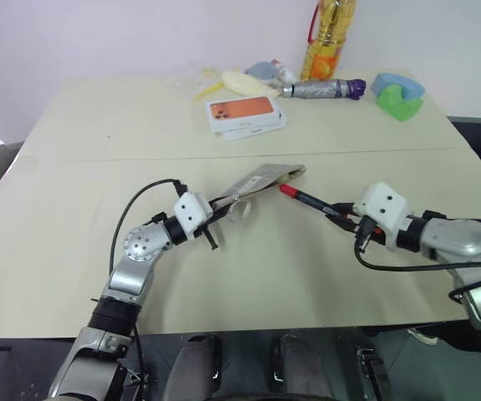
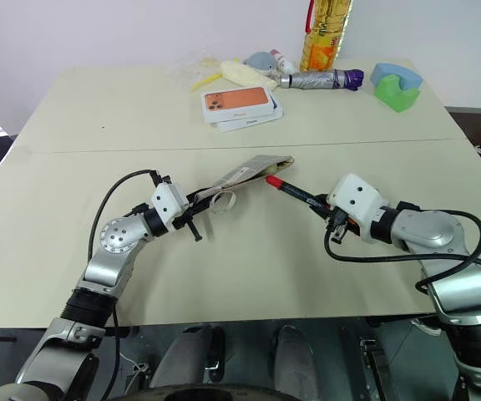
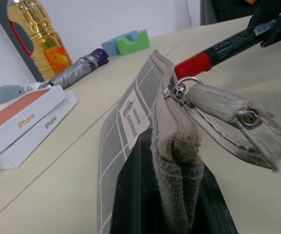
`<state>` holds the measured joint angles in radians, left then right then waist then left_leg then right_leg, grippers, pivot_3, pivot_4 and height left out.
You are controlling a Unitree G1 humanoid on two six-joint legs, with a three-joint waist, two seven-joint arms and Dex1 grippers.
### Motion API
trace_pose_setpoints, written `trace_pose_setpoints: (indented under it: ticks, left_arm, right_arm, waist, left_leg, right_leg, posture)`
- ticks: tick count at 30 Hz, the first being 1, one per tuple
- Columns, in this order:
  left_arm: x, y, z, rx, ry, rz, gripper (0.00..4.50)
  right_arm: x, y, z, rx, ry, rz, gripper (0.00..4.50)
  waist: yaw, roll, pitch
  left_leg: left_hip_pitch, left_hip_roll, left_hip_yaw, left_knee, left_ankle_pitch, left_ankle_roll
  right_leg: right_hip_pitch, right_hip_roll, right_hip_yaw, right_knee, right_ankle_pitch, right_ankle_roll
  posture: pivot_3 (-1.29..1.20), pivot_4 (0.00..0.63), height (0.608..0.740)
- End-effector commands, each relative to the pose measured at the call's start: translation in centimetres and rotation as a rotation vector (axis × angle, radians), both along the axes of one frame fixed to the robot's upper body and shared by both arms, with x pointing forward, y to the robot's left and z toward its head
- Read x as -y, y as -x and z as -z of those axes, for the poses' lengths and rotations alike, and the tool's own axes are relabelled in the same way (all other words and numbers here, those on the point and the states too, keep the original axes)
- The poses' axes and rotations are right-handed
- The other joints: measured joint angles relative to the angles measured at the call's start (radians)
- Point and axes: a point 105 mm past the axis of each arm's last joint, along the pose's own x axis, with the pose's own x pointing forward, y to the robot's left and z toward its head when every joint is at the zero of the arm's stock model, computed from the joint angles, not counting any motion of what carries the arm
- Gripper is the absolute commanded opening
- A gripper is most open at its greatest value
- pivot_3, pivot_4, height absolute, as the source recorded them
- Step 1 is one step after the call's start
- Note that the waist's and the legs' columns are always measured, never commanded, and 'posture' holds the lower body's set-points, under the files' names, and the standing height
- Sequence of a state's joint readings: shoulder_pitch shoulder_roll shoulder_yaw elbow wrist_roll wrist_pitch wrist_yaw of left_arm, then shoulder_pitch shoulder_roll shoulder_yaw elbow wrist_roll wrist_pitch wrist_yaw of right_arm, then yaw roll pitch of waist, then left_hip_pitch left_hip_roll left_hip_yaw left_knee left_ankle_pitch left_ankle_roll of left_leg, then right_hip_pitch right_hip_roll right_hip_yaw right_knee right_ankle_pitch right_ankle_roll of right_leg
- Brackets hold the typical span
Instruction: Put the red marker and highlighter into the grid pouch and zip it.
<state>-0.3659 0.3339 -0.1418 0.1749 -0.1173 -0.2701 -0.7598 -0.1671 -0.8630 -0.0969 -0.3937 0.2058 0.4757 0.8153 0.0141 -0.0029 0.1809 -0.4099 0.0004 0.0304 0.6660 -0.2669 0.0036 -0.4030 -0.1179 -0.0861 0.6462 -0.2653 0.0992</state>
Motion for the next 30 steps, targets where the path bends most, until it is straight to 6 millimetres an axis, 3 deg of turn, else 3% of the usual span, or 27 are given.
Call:
trace_pose_setpoints:
  ticks: [1, 18, 30]
  left_arm:
    - [0.2, 0.2, -1.0, 0.046, 0.009, 0.018, 0.00]
    - [0.8, 0.8, -0.8, 0.055, -0.010, 0.061, 0.00]
    - [2.7, 2.6, -0.5, 0.078, -0.088, 0.220, 0.00]
  right_arm:
    - [0.1, 0.0, -1.6, 0.062, 0.014, -0.002, 0.42]
    - [-0.7, -0.2, -1.3, 0.056, 0.071, -0.044, 0.42]
    - [-4.7, 0.8, -0.9, 0.078, 0.283, -0.250, 0.42]
  waist:
    - [0.000, 0.000, 0.000]
    - [0.000, 0.000, 0.000]
    - [0.000, 0.000, 0.000]
  left_leg:
    - [0.000, 0.000, 0.000, 0.000, 0.000, 0.000]
    - [0.000, 0.000, 0.000, 0.000, 0.000, 0.000]
    - [0.000, 0.000, 0.000, 0.000, 0.000, 0.000]
  right_leg:
    - [0.000, 0.000, 0.000, 0.000, 0.000, 0.000]
    - [0.000, 0.000, 0.000, 0.000, 0.000, 0.000]
    - [0.000, 0.000, 0.000, 0.000, 0.000, 0.000]
  posture:
    - [0.00, 0.150, 0.740]
    - [0.00, 0.150, 0.740]
    - [0.00, 0.150, 0.740]
